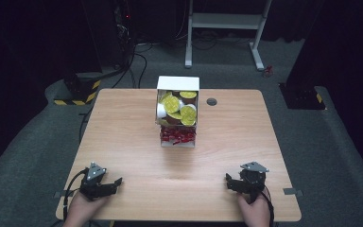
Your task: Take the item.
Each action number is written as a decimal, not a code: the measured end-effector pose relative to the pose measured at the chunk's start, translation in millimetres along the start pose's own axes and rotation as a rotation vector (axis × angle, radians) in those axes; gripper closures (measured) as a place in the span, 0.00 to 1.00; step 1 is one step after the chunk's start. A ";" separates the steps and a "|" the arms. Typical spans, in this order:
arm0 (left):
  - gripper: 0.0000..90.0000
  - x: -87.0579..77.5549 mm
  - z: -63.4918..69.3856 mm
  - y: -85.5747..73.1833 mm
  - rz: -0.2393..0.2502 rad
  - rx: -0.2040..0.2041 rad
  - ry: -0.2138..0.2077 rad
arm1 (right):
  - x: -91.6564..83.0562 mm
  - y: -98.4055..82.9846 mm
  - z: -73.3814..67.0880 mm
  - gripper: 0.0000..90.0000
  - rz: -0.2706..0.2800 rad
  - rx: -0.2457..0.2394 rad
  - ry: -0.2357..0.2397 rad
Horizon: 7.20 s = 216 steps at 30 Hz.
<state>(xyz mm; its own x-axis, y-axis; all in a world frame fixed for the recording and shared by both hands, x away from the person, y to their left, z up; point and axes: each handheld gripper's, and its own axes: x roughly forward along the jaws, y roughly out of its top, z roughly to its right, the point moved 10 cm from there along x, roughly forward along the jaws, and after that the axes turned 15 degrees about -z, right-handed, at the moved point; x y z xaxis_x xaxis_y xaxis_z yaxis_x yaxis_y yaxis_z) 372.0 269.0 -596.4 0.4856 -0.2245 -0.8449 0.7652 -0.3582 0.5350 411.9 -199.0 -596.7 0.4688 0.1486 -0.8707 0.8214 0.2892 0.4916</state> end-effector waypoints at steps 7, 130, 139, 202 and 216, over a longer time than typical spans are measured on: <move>0.23 -0.1 0.1 -0.1 0.004 -0.005 0.002 | 0.0 0.0 -0.1 0.09 -0.001 0.001 0.000; 0.39 -16.7 92.7 181.1 0.212 0.090 -0.149 | -2.1 -3.8 -1.3 0.09 -0.005 -0.037 0.027; 0.41 -8.5 99.7 197.5 0.217 0.094 -0.140 | -2.1 -3.8 -1.3 0.09 -0.005 -0.037 0.027; 0.75 -20.5 108.8 181.9 0.275 0.131 -0.083 | -2.2 -3.8 -1.5 0.09 -0.002 -0.034 0.028; 0.48 -6.4 106.7 195.4 0.237 0.123 -0.038 | -2.2 -3.8 -1.5 0.09 -0.003 -0.034 0.029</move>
<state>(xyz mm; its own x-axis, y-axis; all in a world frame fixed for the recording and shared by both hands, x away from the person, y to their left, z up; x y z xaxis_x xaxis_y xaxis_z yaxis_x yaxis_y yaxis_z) 473.3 103.8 -486.7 0.6271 -0.3487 -0.6965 0.5734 -0.3986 0.7158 407.3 -199.0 -596.7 0.4566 0.1746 -0.8724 0.8109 0.3217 0.4888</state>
